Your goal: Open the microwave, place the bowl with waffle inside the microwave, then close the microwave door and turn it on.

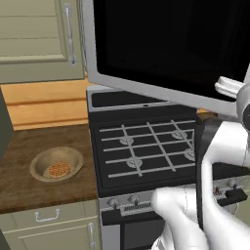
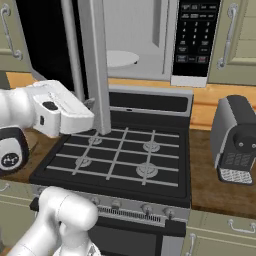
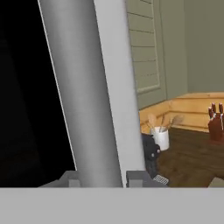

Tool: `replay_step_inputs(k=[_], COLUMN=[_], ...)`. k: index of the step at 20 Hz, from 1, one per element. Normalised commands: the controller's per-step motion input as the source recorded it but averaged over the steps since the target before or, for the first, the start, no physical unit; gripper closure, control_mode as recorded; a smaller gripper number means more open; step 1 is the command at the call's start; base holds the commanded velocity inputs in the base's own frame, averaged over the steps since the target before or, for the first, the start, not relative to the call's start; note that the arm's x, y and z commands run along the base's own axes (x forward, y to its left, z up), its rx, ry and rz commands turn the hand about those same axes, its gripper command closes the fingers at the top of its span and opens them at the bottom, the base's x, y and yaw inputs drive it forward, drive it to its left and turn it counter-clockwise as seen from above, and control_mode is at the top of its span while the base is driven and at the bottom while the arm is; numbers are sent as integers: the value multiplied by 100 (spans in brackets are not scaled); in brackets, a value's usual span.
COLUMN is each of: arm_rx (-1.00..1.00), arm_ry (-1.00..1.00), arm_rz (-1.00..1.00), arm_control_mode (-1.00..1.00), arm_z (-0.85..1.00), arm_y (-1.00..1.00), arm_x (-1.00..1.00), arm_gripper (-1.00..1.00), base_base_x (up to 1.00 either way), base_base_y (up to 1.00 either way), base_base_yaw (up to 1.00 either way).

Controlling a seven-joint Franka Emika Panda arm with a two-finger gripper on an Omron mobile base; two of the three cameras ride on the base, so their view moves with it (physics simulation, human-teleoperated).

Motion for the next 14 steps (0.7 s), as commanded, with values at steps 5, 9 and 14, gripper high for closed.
replay_step_inputs(k=[5, 9, 14], arm_rx=[-26, -24, -19], arm_ry=[-11, -3, 14], arm_rz=[-32, -27, -15], arm_control_mode=[-100, -100, -100], arm_z=[0, 0, 0], arm_y=[77, 75, 65], arm_x=[-100, -48, 6], arm_gripper=[100, 100, -100], base_base_x=[0, 0, 0], base_base_y=[0, 0, 0], base_base_yaw=[0, 0, 0])
